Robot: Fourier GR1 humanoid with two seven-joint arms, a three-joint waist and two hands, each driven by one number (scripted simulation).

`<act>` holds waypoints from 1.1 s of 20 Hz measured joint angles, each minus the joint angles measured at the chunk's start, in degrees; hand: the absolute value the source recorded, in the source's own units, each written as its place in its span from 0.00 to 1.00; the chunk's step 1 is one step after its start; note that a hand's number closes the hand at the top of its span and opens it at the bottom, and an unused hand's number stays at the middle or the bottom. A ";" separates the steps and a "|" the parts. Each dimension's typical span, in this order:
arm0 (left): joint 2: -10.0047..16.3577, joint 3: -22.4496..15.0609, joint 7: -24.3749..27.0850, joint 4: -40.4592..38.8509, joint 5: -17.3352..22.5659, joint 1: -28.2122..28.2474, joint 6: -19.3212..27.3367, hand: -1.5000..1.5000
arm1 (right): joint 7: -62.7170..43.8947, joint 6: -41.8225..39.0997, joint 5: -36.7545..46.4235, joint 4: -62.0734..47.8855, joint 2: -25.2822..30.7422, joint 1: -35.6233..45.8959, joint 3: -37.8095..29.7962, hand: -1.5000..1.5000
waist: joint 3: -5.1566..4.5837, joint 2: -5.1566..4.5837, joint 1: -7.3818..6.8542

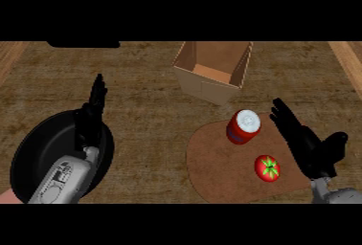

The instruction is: Pick the tomato from the cutting board and place it in the cardboard box

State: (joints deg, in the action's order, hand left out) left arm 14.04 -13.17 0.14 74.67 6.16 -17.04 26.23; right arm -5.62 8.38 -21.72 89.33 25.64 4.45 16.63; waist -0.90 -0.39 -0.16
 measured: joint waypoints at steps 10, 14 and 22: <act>7.57 -1.18 -2.34 2.98 -1.72 6.82 -5.38 0.50 | 9.53 0.85 9.14 2.32 1.01 8.22 -2.26 0.00 | 0.66 0.79 -1.16; 10.28 0.16 -2.92 6.98 -0.84 11.04 -7.70 0.50 | 18.25 1.12 7.89 -0.72 -2.72 4.30 -5.11 0.00 | 0.87 0.57 -0.66; 10.90 1.07 -3.18 9.80 -1.58 14.47 -8.87 0.50 | 20.32 -7.48 15.73 -1.43 9.30 5.14 -5.94 0.00 | 0.86 0.56 -0.07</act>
State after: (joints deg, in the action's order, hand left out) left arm 24.93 -12.11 -3.05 84.47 4.58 -2.57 17.35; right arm 14.70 0.91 -5.99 87.91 34.95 9.60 10.70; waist -0.05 0.17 -0.23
